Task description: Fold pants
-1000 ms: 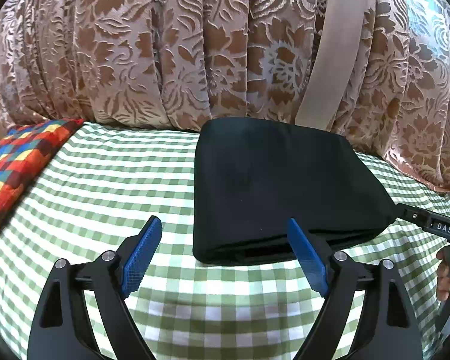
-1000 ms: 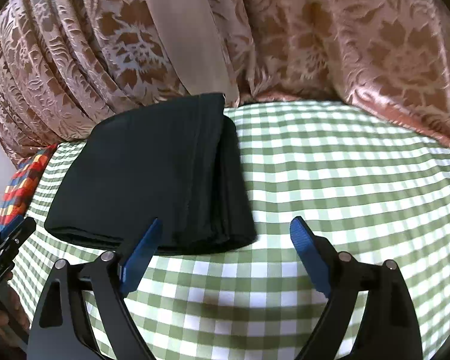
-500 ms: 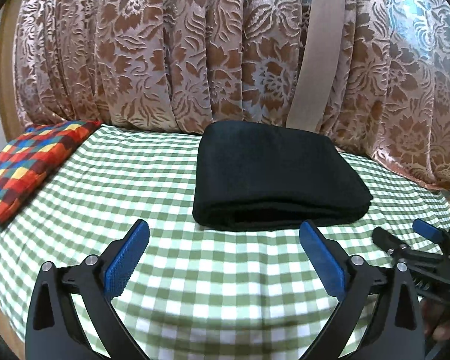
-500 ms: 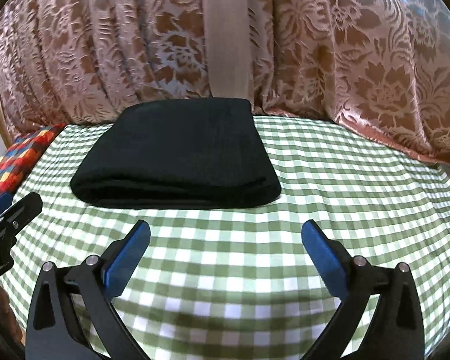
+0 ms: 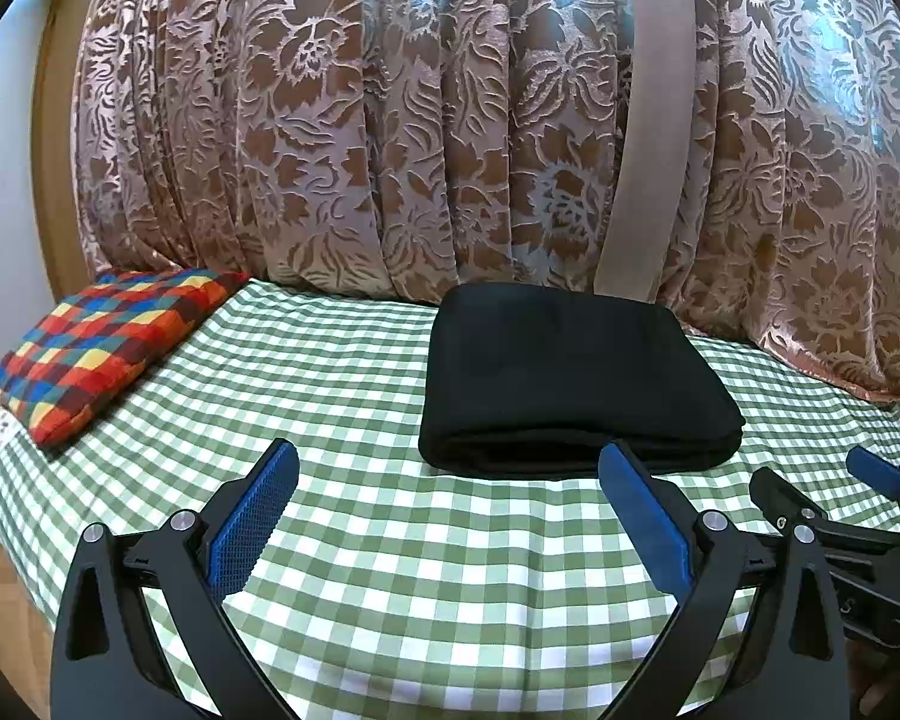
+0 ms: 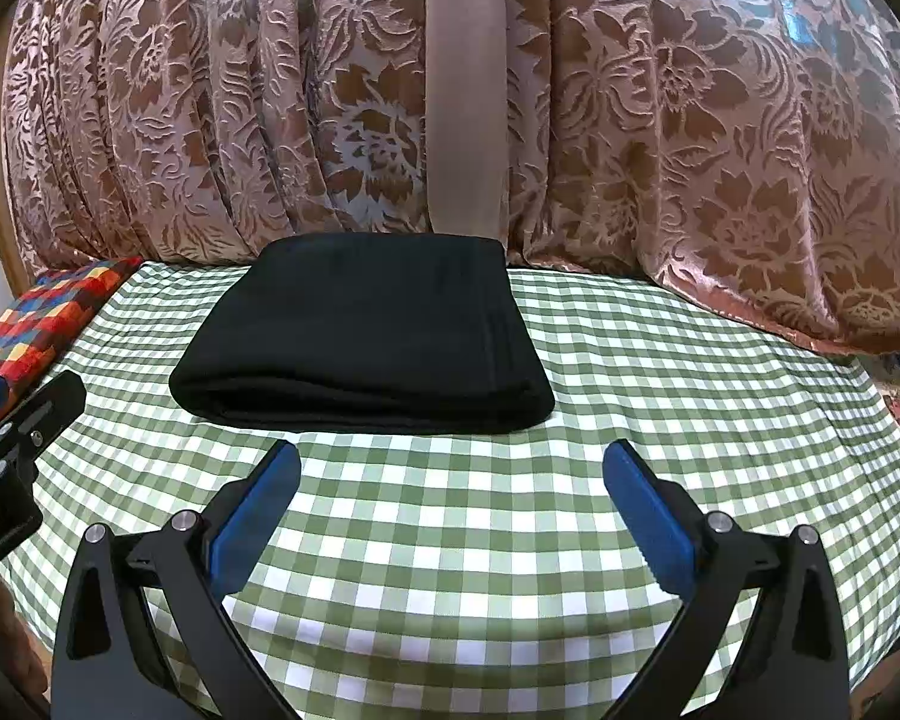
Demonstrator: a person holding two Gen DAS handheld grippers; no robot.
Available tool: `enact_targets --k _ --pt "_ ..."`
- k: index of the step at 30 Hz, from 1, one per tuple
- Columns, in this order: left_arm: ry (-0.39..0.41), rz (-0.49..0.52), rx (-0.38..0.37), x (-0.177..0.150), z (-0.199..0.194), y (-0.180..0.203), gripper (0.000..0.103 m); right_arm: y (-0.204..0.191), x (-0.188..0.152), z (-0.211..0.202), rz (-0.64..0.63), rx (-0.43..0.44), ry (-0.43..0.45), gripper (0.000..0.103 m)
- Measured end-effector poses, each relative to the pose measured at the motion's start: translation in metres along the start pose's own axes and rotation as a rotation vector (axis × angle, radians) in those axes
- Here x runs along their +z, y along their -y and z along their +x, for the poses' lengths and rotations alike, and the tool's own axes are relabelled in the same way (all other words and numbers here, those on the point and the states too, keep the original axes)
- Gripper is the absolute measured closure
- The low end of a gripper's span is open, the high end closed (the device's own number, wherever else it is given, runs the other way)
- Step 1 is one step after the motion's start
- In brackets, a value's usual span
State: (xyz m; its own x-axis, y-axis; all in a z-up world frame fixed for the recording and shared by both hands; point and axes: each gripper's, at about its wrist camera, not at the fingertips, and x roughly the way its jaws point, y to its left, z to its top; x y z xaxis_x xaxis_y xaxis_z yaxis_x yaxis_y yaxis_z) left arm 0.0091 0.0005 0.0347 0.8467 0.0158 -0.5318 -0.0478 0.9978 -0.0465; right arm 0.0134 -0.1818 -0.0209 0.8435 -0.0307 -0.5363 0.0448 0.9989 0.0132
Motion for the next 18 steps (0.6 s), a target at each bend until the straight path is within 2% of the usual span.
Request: enact_targets --k 18 --pt "-0.011 0.011 0.011 -0.0010 0.0003 0.0005 0.004 -0.0001 -0.0037 0.0017 -0.029 0.012 -0.002 0.002"
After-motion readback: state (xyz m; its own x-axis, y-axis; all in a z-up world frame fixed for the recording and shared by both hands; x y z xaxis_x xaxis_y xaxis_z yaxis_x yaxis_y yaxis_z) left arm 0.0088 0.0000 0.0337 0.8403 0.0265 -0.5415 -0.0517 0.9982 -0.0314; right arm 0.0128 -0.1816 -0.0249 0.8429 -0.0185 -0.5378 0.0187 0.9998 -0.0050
